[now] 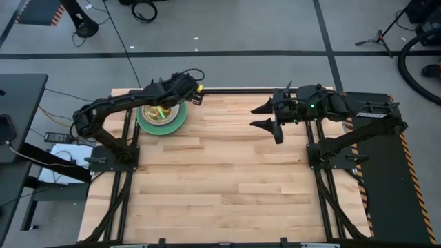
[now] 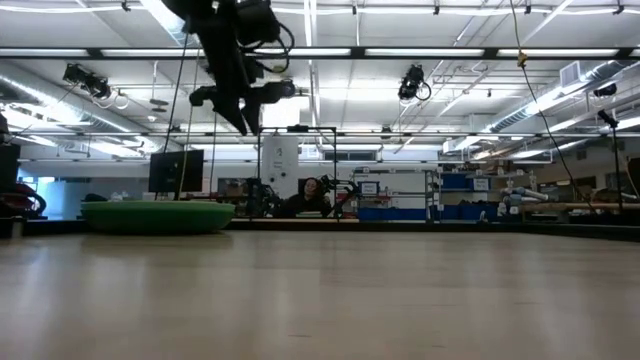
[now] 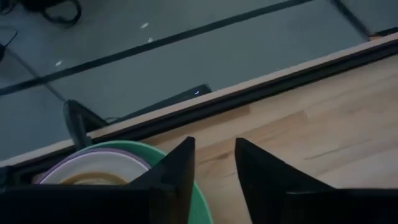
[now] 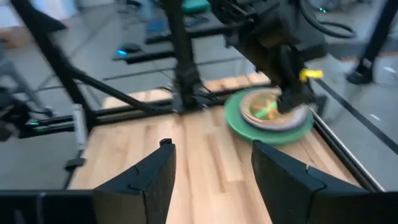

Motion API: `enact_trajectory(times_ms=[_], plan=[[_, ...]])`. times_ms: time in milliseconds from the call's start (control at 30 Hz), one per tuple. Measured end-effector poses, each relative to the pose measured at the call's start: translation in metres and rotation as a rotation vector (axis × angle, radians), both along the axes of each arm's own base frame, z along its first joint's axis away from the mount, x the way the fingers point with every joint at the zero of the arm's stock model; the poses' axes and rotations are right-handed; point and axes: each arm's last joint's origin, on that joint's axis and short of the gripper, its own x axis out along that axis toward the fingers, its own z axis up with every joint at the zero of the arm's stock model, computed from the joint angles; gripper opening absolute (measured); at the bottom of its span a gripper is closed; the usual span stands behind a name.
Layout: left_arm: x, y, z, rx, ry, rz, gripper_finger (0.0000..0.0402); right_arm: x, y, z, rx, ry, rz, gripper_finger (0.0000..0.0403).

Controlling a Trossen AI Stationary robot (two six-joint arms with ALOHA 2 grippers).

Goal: Stack plastic plates
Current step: Return to Home Position

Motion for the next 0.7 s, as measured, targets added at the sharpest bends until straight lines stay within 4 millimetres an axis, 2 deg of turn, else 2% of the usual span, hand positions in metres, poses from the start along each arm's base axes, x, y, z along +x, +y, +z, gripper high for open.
enact_trajectory(times_ms=[233, 400, 533, 700], plan=[[-0.005, -0.023, 0.023, 0.038, -0.038, -0.088, 0.0012, 0.002, 0.002, 0.012, -0.069, -0.122, 0.114, 0.0166], [-0.006, -0.048, 0.042, 0.109, -0.026, -0.253, 0.0006, 0.002, 0.003, 0.024, -0.109, -0.248, 0.145, 0.0089], [-0.013, -0.076, 0.070, 0.156, -0.124, -0.496, 0.0005, -0.009, 0.004, 0.037, -0.151, -0.360, 0.227, 0.0015], [-0.037, -0.104, 0.108, 0.175, -0.341, -0.833, 0.0005, -0.036, 0.005, 0.056, -0.153, -0.492, 0.257, 0.0017]])
